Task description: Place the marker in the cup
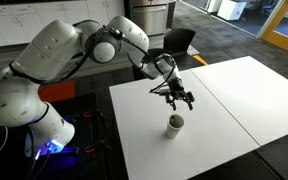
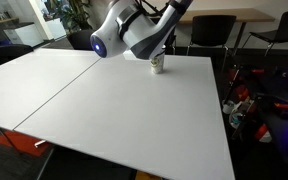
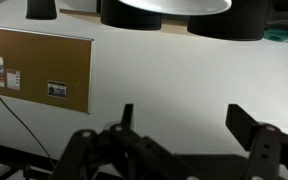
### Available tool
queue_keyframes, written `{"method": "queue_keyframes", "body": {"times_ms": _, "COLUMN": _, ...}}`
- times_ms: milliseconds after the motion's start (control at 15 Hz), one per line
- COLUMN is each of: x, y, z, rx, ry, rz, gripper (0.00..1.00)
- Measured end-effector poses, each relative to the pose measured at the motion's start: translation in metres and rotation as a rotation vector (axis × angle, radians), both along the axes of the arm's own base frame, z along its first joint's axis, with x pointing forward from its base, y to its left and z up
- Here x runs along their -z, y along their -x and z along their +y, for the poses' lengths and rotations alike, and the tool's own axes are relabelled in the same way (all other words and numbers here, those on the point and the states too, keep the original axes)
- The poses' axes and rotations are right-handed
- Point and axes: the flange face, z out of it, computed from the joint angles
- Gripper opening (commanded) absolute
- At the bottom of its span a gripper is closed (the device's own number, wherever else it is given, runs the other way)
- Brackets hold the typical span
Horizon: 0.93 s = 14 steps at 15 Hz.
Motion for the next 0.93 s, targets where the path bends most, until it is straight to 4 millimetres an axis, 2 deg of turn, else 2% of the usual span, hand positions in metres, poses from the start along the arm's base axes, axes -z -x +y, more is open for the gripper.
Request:
{"method": "queue_keyframes", "body": {"times_ms": 267, "x": -0.032, "y": 0.001, "z": 0.013, "rx": -0.016, "ry": -0.01, "rz": -0.036, "gripper": 1.0}}
{"method": "queue_keyframes", "body": {"times_ms": 533, "x": -0.057, "y": 0.01, "z": 0.023, "rx": -0.027, "ry": -0.014, "rz": -0.08, "gripper": 1.0}}
{"method": "queue_keyframes", "body": {"times_ms": 933, "x": -0.077, "y": 0.025, "z": 0.035, "rx": -0.052, "ry": -0.02, "rz": -0.088, "gripper": 1.0}}
